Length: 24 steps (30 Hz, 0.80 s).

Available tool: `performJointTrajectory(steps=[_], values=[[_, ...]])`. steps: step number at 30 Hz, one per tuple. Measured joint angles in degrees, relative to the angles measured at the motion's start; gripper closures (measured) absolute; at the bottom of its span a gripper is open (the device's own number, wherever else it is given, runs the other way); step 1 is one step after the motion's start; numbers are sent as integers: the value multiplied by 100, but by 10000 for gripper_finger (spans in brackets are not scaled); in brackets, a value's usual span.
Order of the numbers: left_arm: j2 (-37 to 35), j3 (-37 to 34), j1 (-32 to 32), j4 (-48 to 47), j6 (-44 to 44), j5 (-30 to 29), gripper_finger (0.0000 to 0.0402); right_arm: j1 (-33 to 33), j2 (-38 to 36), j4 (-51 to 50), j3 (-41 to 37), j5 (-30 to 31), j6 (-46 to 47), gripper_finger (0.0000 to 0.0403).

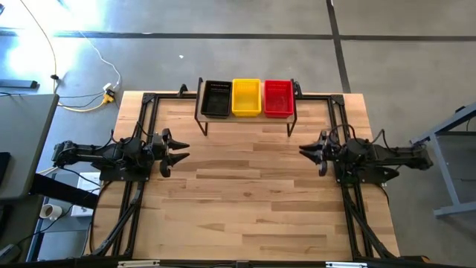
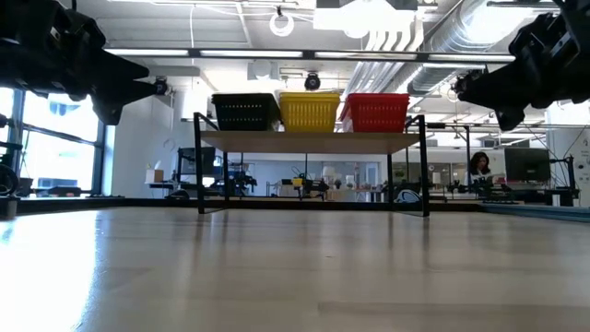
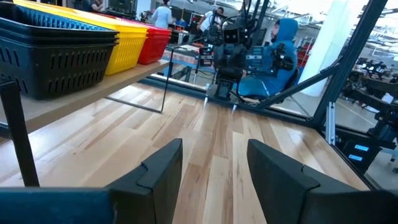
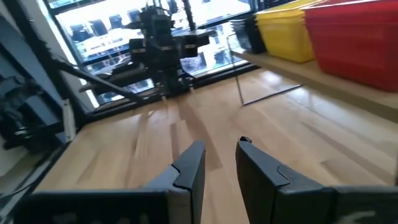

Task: Stack baskets on shelf by color
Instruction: Return to Home Position

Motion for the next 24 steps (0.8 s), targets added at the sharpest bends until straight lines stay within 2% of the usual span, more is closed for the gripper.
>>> performJointTrajectory(steps=[24], values=[[0,0,0,0,2,-11,232,-64,2,-79,19,-3,252,328]])
